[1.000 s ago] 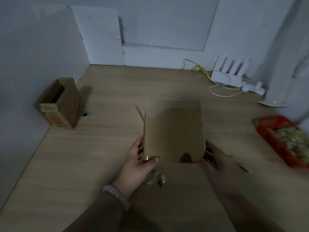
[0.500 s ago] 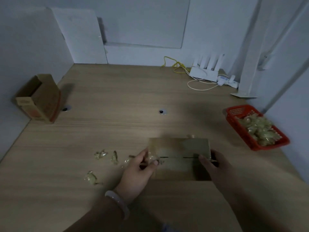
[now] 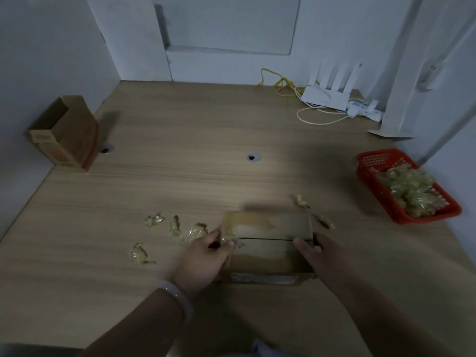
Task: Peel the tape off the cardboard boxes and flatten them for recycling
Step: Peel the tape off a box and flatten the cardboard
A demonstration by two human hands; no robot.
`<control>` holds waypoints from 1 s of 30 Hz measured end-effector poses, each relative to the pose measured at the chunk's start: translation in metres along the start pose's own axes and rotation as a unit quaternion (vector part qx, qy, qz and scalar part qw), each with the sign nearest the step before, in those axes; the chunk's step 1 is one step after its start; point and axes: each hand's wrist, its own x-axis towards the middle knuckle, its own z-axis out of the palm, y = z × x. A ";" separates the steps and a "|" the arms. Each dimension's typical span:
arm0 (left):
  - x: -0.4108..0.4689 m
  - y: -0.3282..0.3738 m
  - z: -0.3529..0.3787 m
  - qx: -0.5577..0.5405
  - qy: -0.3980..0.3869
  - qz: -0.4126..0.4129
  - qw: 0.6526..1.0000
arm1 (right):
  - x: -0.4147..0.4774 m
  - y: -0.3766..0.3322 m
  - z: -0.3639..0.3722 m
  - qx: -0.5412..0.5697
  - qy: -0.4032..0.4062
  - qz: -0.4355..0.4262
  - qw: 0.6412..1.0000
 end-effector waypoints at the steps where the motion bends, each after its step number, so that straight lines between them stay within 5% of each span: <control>1: 0.000 -0.001 0.000 -0.009 0.002 0.004 1.000 | 0.001 0.000 0.001 0.002 -0.001 -0.005 1.000; 8: 0.005 0.004 0.008 -0.034 0.002 0.033 0.999 | 0.011 0.001 0.006 0.006 0.035 -0.022 0.999; 15: 0.011 -0.012 0.016 0.051 -0.026 0.019 0.998 | 0.014 0.014 0.011 -0.020 0.014 -0.032 0.999; 25: 0.001 -0.030 0.021 0.130 -0.060 -0.016 0.990 | 0.006 0.032 0.012 -0.101 -0.020 0.095 0.990; 28: 0.006 -0.027 0.021 0.112 -0.058 -0.031 0.992 | 0.006 0.024 0.016 -0.182 0.024 0.023 0.983; 30: 0.007 -0.025 0.020 0.096 -0.061 -0.037 0.993 | 0.002 0.013 0.022 -0.269 0.043 -0.119 0.955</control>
